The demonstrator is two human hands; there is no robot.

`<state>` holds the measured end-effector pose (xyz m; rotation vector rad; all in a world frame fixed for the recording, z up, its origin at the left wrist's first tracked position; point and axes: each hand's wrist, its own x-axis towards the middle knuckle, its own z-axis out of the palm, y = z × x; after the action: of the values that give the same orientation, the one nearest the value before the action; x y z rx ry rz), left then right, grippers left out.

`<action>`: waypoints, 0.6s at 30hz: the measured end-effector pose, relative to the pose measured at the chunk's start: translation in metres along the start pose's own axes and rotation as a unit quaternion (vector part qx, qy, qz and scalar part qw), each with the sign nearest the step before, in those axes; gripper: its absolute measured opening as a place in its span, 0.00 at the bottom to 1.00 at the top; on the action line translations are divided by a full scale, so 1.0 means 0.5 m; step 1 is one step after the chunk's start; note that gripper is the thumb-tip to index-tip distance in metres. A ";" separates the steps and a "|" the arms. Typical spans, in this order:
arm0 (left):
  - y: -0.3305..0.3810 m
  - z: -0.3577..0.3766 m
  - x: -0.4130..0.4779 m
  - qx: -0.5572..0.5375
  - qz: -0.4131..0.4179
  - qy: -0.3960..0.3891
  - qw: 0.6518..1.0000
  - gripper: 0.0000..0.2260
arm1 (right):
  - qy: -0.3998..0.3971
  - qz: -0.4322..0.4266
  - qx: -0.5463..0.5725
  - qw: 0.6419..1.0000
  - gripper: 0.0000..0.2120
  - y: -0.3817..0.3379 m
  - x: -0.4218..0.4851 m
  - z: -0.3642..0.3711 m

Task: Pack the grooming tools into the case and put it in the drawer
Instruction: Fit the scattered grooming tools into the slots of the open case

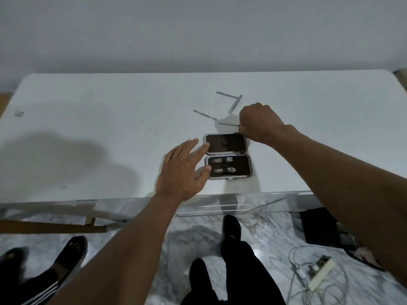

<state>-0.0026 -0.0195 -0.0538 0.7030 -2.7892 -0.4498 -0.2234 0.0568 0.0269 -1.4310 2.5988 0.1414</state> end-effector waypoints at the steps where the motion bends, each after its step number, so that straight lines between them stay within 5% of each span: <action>1: 0.000 0.000 0.000 0.002 0.001 0.002 1.000 0.25 | 0.012 -0.002 0.001 1.000 0.09 0.001 -0.014 0.001; 12: 0.002 0.006 -0.005 0.024 0.019 -0.011 0.999 0.25 | 0.025 -0.063 -0.019 0.998 0.01 -0.014 -0.176 0.036; 18: -0.002 0.009 -0.004 0.028 0.019 -0.005 0.999 0.24 | 0.001 -0.045 -0.040 0.998 0.16 -0.012 -0.196 0.043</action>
<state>-0.0018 -0.0181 -0.0587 0.6587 -2.8295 -0.3699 -0.1645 0.1385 0.0251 -1.5721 2.5507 0.2337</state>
